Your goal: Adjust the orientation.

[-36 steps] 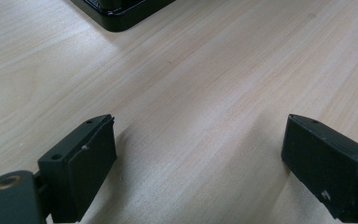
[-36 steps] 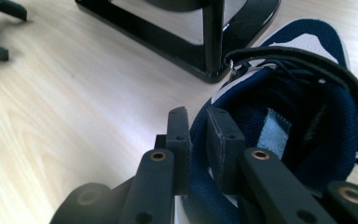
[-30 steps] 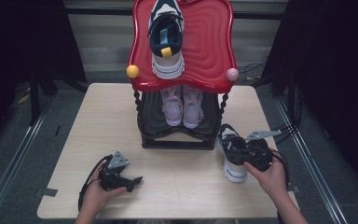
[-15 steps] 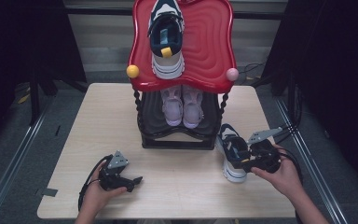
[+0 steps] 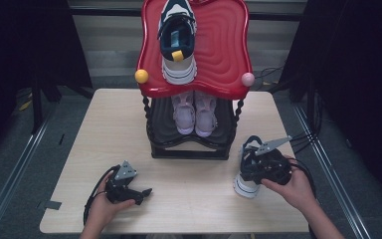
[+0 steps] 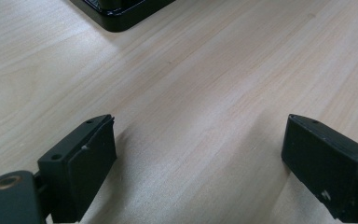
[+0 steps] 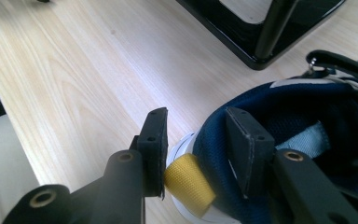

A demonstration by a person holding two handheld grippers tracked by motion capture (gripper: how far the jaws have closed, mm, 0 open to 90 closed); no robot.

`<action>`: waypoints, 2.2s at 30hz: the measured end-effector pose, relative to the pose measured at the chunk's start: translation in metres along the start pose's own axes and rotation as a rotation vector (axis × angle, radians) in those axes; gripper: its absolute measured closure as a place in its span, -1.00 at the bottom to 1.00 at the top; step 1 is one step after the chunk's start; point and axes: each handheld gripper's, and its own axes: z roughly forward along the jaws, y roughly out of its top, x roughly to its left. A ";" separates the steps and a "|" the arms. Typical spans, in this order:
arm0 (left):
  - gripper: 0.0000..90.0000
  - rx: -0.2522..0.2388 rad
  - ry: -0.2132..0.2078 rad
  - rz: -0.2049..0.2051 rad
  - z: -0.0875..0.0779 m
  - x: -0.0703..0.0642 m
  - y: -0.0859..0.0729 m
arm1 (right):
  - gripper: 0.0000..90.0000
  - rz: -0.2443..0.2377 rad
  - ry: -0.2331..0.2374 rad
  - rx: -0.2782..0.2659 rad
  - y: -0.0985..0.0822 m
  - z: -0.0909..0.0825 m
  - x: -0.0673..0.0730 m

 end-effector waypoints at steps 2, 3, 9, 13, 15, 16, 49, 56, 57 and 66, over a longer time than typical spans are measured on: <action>-0.79 0.000 0.001 0.000 0.000 0.000 0.000 | 0.32 0.000 0.002 0.006 0.002 0.001 0.000; -0.79 0.000 0.001 0.001 0.000 0.000 0.000 | 0.31 -0.002 0.003 0.013 0.003 0.001 0.000; -0.79 0.000 -0.001 0.000 0.000 0.000 0.000 | 0.15 -0.030 0.010 0.108 0.011 -0.002 -0.002; -0.79 0.001 -0.001 0.001 0.000 0.000 0.000 | 0.01 -0.103 0.036 0.208 0.016 0.000 -0.001; -0.79 0.000 -0.001 0.000 0.000 0.000 0.000 | 0.03 -0.132 0.050 0.262 0.018 0.003 0.001; -0.79 0.000 -0.002 0.000 0.000 0.000 0.000 | 0.05 -0.147 0.048 0.277 0.019 0.005 0.001; -0.79 0.000 -0.006 0.007 0.000 0.001 0.000 | 0.42 -0.267 0.061 0.519 0.028 0.034 -0.004; -0.79 0.000 -0.005 0.007 0.000 0.001 0.000 | 0.46 -0.262 0.065 0.508 0.027 0.035 -0.003; -0.79 0.000 -0.005 0.007 0.000 0.001 0.000 | 0.49 -0.254 0.073 0.511 0.027 0.035 -0.002; -0.79 0.000 -0.005 0.007 0.000 0.001 0.000 | 0.60 -0.297 0.059 0.523 0.027 0.037 0.003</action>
